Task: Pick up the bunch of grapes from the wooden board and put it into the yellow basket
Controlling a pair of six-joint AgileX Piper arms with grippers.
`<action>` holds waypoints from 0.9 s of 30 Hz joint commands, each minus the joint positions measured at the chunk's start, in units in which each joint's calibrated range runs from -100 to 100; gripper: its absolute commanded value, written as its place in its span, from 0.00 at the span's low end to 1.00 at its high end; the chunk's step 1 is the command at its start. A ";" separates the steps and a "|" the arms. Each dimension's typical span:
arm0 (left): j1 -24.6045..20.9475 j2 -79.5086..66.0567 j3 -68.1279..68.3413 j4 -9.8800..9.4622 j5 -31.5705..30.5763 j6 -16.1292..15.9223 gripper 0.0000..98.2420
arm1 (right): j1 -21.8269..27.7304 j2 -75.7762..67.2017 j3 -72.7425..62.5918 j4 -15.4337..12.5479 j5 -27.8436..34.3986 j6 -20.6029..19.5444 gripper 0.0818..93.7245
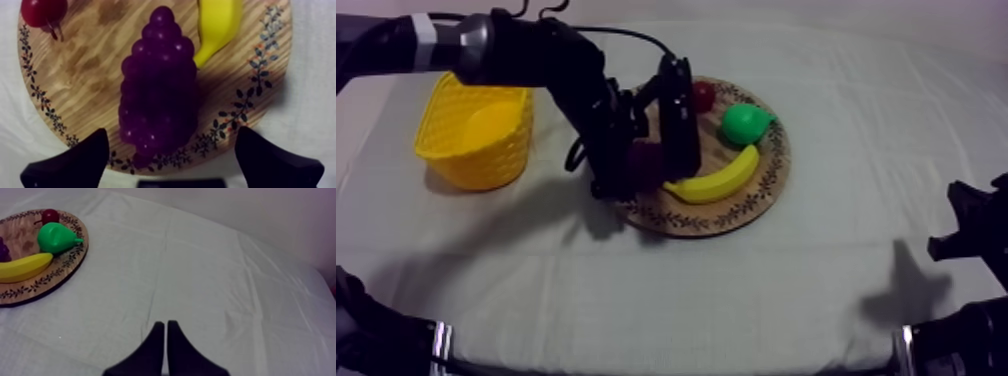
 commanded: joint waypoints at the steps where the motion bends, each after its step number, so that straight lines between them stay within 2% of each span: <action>1: 0.01 1.17 -0.80 0.05 0.05 0.04 0.98 | 0.03 0.02 -0.01 -0.01 -0.02 0.00 0.00; 27: 0.22 11.06 -12.94 -0.26 8.84 1.86 0.98 | 0.03 0.02 -0.01 -0.01 -0.02 0.00 0.00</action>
